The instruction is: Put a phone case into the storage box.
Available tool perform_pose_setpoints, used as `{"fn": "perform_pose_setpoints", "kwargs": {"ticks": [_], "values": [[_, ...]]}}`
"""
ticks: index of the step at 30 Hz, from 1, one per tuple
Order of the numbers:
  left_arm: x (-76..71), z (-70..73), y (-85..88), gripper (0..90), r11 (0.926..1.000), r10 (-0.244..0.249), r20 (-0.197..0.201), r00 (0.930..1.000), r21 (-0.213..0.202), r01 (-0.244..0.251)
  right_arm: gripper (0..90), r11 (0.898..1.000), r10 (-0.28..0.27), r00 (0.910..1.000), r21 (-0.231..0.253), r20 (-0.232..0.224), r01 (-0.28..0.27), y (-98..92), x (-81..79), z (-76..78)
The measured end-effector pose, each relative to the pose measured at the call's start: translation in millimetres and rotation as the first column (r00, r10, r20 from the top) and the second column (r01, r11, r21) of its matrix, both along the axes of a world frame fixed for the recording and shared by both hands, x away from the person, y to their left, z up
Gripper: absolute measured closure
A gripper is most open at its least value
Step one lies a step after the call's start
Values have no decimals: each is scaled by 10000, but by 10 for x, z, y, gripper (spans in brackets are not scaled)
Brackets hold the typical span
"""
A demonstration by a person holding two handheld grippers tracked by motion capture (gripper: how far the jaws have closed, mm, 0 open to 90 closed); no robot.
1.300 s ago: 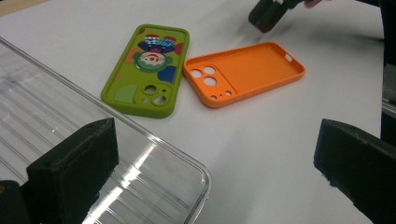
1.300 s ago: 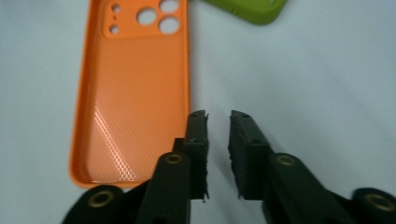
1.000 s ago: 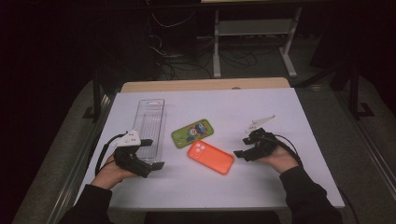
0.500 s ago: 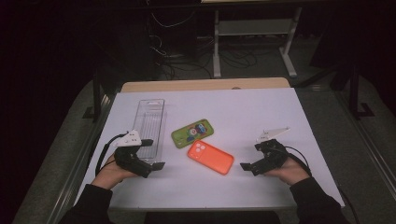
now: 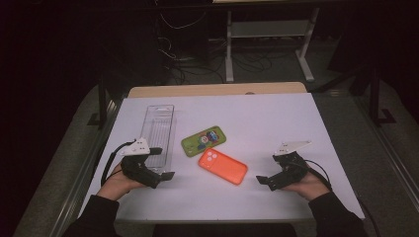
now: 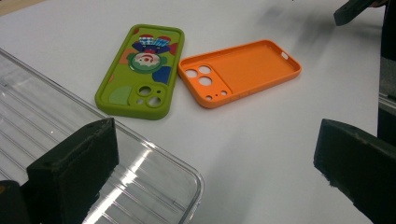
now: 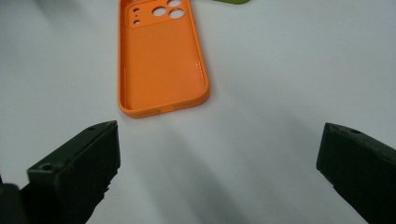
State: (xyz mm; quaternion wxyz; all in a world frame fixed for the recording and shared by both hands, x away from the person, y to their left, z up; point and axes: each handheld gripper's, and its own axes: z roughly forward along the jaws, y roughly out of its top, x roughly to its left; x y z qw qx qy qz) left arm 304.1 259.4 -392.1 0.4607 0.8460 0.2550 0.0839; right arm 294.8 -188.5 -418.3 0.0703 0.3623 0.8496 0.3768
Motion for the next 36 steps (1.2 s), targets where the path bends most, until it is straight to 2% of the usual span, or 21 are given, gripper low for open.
{"fn": "perform_pose_setpoints", "kwargs": {"ticks": [5, 17, 20, 27, 34, 36], "values": [[1, -1, 0, 0, 10000, 4, 0, 10000, -9, -4, 0, 9999, 21, 9999, -117, -163, -23, 22, 8, 3], [9, -1, 6, 0, 9998, -84, 34, 10000, 167, 84, 0, 9995, 215, 9997, -241, -82, -217, 152, 57, 94], [12, -1, 6, 0, 9998, -82, 34, 10000, 170, 81, 0, 9990, 327, 9995, -292, -2, -327, 221, 104, 131], [10, 0, -1, 0, 9999, -68, -32, 10000, 154, 68, 0, 9990, 439, 9990, -55, 24, -439, 327, 218, 213], [8, 1, -4, 0, 9998, -76, -66, 9999, 179, 77, 0, 9979, 652, 9978, 19, 83, -652, 453, 321, 243], [0, -3, -17, 0, 10000, 18, -143, 9999, -7, -18, 0, 9969, 782, 9969, 69, 121, -783, 542, 376, 254]]}}
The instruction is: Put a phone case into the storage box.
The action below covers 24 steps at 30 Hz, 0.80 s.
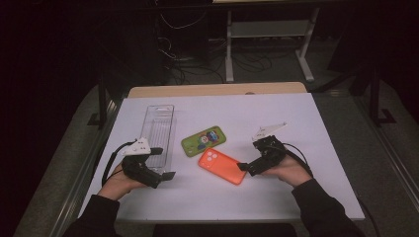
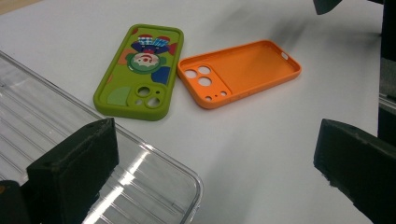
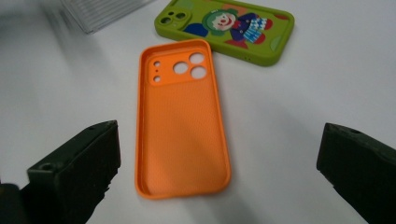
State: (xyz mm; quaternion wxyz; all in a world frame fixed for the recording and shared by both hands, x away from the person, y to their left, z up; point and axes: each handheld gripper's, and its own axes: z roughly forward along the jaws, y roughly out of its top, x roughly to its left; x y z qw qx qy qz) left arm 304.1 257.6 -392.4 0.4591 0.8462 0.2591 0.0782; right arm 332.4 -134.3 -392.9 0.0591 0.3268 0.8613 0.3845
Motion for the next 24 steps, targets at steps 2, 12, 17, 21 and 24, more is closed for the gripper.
{"fn": "perform_pose_setpoints", "kwargs": {"ticks": [2, 12, 17, 21, 24], "values": [[-1, -1, -5, 0, 10000, -9, -20, 10000, -19, 9, 0, 10000, 91, 10000, -4, 26, -91, 56, 40, 5], [-2, -5, -6, 0, 10000, -8, -46, 10000, -53, 8, 0, 9993, 366, 9993, -69, -85, -367, 324, 171, -19], [2, -3, 0, 0, 9999, -88, -14, 10000, 54, 88, 0, 9988, 462, 9989, -188, -28, -463, 417, 219, -47], [3, 4, 4, 0, 9998, -130, 20, 9999, 120, 130, 0, 9985, 392, 9990, -384, -210, -400, 468, 215, -65], [9, -2, 1, 0, 9998, -165, 48, 9999, 143, 164, 0, 9972, 377, 9989, -638, -262, -393, 485, 208, -92]]}}
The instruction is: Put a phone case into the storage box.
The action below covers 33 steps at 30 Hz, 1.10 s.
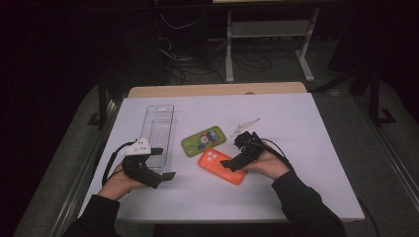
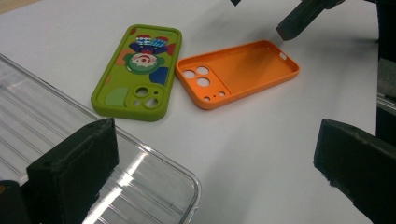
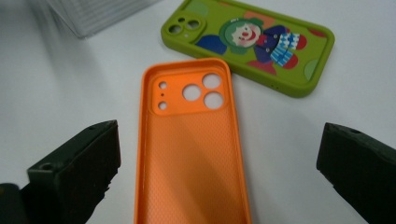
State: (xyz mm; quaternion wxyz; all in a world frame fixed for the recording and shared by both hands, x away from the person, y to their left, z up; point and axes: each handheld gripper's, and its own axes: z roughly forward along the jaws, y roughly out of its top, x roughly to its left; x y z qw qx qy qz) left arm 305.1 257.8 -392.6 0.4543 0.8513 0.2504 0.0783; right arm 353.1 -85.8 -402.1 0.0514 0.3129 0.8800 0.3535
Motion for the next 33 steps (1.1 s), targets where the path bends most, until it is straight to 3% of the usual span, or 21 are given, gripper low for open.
{"fn": "perform_pose_setpoints", "kwargs": {"ticks": [18, 23, 33], "values": [[-6, 3, -8, 0, 10000, -43, 11, 10000, 5, 43, 0, 9945, 208, 9992, -1021, -329, -241, 127, -37, -194], [-6, 2, -8, 0, 10000, -45, 16, 10000, -17, 45, 0, 9934, 246, 9986, -1105, -477, -298, 150, -49, -222], [-8, 4, -9, 0, 9999, -96, -6, 10000, 39, 96, 17, 9806, 589, 9977, -1854, -321, -639, 205, -72, -342]]}}
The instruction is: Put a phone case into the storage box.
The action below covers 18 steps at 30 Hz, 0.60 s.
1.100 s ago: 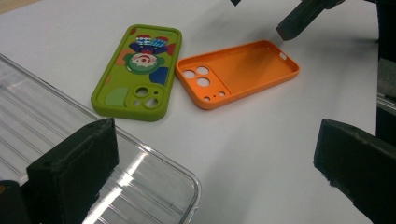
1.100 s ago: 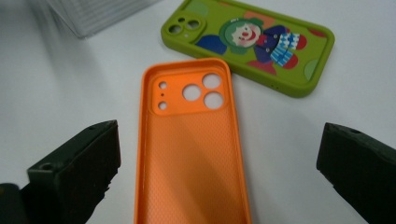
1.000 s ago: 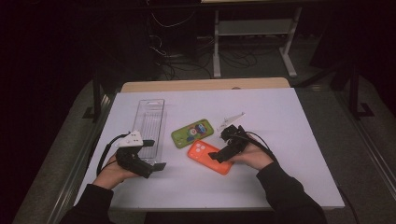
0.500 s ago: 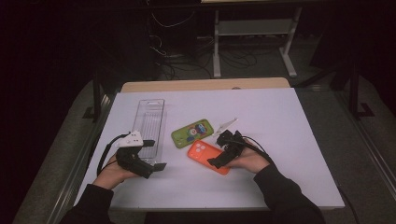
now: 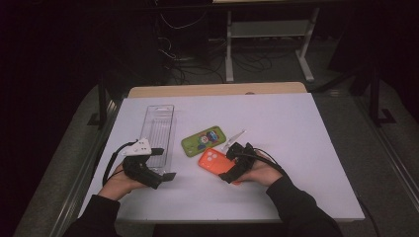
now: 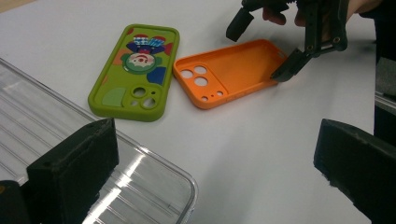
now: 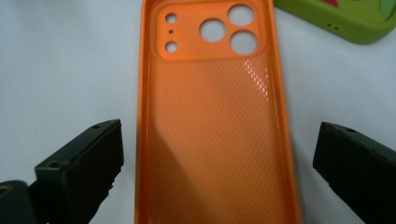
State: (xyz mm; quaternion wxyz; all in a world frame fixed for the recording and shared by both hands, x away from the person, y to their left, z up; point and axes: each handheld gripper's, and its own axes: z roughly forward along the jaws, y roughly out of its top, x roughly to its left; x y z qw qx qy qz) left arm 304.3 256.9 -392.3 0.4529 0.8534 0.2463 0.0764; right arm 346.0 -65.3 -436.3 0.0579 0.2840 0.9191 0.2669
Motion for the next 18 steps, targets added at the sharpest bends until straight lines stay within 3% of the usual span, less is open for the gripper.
{"fn": "perform_pose_setpoints", "kwargs": {"ticks": [12, 18], "values": [[0, 0, -5, 0, 10000, -33, 3, 10000, 47, 33, 130, 9993, 262, 9996, -266, 123, -259, 23, -38, -38], [-1, 2, -4, 0, 10000, -23, 6, 10000, 27, 23, 145, 9991, 310, 9991, -309, 291, -301, 30, -56, -40]]}}
